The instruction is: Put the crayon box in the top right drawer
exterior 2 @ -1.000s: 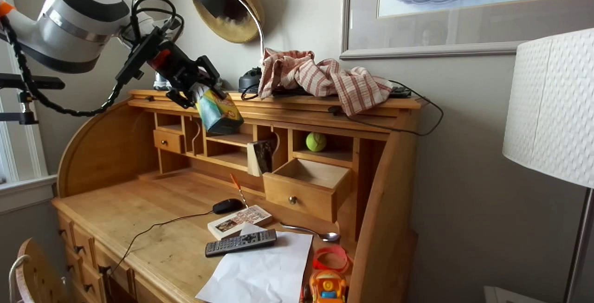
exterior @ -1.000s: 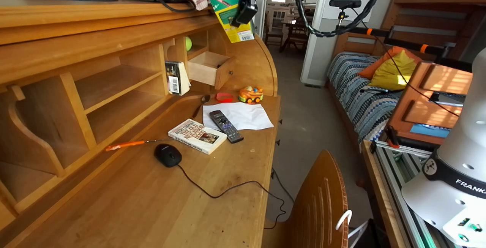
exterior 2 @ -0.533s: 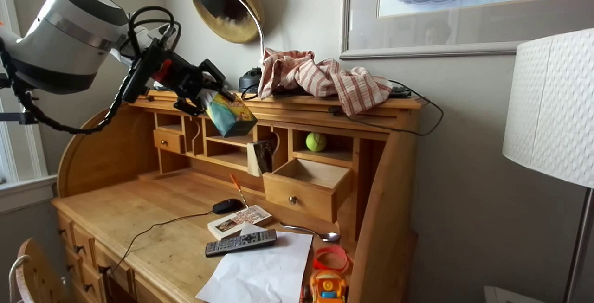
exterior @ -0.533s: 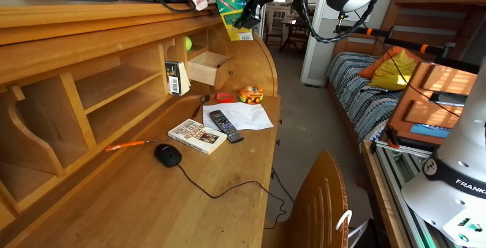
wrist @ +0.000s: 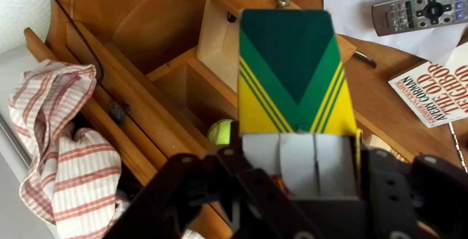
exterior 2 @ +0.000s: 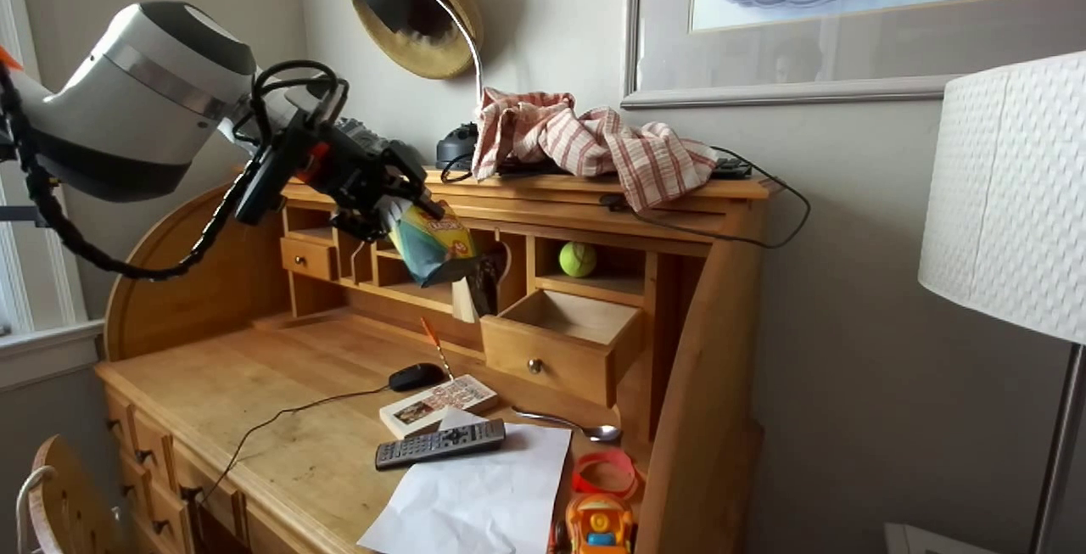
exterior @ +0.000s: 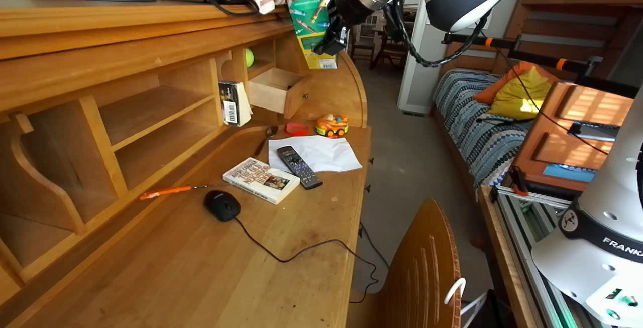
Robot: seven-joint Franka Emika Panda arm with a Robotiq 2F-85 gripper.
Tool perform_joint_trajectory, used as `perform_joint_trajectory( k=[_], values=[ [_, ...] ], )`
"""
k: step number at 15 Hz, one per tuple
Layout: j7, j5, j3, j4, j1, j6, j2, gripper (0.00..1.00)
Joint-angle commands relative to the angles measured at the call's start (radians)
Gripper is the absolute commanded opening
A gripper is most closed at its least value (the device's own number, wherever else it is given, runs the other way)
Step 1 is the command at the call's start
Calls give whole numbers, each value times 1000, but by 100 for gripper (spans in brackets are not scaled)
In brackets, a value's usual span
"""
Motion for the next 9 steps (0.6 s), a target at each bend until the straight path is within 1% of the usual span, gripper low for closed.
perform_joint_trajectory(
  k=[1, 2, 4, 5, 7, 9],
  values=[
    [46, -59, 3, 14, -7, 26, -3, 34],
    [88, -130, 7, 25, -14, 46, -3, 34],
    [174, -227, 3, 48, -13, 82, 10, 34],
    [224, -295, 0, 64, -12, 98, 12, 34],
    [334, -424, -8, 104, -4, 102, 24, 34],
    [441, -529, -17, 136, 7, 85, 43, 34]
  ],
)
